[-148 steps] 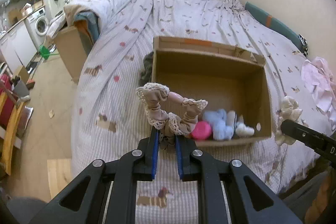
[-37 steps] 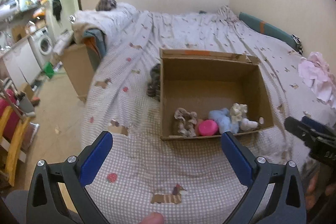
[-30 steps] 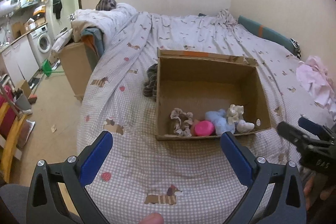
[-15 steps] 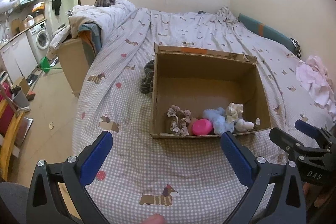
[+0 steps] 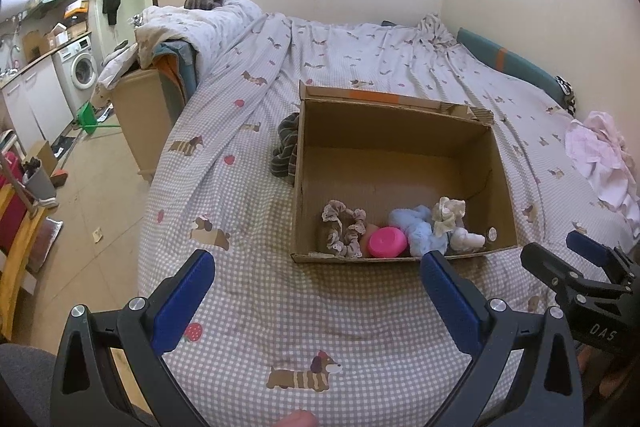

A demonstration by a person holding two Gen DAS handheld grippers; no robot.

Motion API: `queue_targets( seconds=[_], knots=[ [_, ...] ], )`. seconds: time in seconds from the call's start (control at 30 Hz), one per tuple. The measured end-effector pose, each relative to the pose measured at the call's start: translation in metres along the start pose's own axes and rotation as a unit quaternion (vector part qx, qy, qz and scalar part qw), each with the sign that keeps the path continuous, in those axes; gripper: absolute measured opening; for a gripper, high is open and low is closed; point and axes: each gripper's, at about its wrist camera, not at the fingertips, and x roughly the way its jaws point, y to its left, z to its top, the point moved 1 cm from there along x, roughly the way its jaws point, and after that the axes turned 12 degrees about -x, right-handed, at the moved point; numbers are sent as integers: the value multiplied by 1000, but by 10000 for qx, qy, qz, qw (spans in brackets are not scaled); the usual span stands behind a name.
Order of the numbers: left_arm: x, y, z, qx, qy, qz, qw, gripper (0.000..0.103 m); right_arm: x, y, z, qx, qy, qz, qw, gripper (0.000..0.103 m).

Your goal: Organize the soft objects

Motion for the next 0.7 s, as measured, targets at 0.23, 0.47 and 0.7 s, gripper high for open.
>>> queue_targets(
  seconds=[0.23,0.47,0.7],
  knots=[
    [1,1,-1,-9,8,17,10000,102,-2,1,0,-27,4,-9,10000,103],
    [2,2,-2,-8,15,13,10000,102,-2,1,0,-23,7,-10,10000,103],
    [4,2,-4,-12,59,17,10000,102,-3,1,0,-20,3,-6,10000,103]
  ],
)
